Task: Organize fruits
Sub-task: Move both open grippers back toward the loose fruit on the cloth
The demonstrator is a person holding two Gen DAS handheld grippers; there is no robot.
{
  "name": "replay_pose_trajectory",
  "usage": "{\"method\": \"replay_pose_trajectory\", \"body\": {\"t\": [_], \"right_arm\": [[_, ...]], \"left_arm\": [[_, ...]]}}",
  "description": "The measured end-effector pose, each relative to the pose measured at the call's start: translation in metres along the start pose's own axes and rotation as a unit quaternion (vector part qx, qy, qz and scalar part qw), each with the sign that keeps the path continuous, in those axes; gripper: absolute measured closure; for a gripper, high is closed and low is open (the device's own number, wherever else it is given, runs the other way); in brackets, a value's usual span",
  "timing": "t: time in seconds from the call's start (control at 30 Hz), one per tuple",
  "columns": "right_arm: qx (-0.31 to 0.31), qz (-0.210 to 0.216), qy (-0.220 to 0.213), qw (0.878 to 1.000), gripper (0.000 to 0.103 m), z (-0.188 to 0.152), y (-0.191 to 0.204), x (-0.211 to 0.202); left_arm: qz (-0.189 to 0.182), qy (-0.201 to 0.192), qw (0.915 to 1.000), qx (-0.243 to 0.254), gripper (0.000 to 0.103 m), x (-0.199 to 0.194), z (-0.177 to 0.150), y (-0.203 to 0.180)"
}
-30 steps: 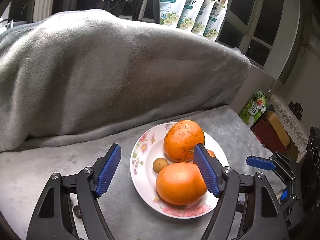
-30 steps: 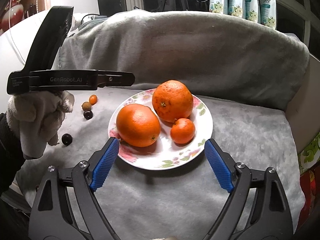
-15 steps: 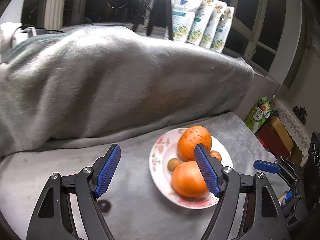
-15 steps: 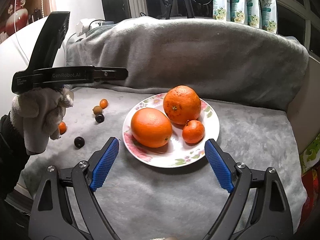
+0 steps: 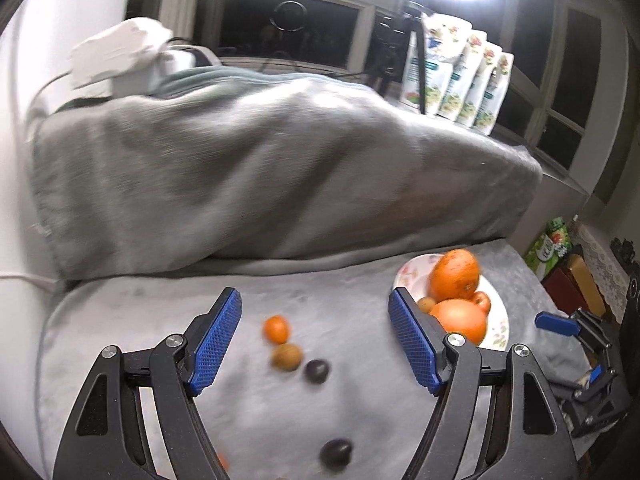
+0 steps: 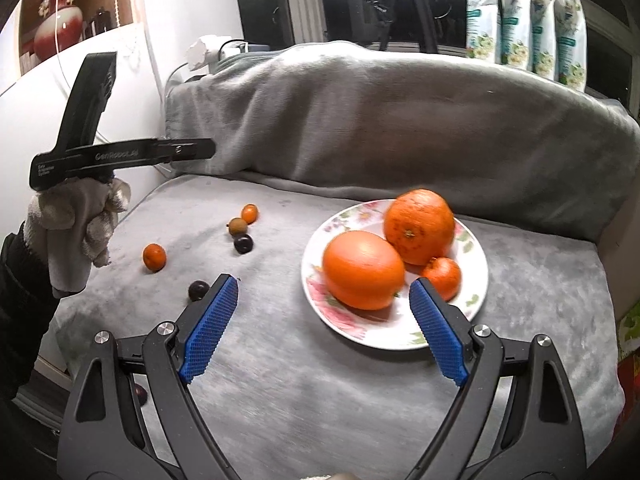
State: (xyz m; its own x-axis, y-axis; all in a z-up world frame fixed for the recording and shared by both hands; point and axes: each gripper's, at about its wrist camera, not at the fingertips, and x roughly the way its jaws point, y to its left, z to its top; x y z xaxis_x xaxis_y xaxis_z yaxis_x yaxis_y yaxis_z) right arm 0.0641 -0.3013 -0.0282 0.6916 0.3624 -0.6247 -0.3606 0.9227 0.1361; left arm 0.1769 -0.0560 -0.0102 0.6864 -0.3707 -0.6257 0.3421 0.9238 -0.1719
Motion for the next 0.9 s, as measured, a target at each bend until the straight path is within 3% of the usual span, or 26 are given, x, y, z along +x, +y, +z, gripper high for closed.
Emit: {"method": "replay_pose_trajectory", "body": {"t": [0.33, 0.57, 0.9], "right_arm": [[-0.017, 0.034, 0.007, 0.999, 0.013, 0.006, 0.031, 0.017], [-0.032, 0.058, 0.027, 0.997, 0.014, -0.002, 0.055, 0.033], [-0.06, 0.09, 0.07, 0.992, 0.031, -0.014, 0.092, 0.068]], "left_arm": [[0.008, 0.016, 0.9991, -0.04, 0.027, -0.004, -0.019, 0.034], [-0.005, 0.036, 0.9981, -0.05, 0.039, 0.005, -0.031, 0.043], [-0.042, 0.072, 0.9936, -0.076, 0.05, 0.026, -0.043, 0.046]]}}
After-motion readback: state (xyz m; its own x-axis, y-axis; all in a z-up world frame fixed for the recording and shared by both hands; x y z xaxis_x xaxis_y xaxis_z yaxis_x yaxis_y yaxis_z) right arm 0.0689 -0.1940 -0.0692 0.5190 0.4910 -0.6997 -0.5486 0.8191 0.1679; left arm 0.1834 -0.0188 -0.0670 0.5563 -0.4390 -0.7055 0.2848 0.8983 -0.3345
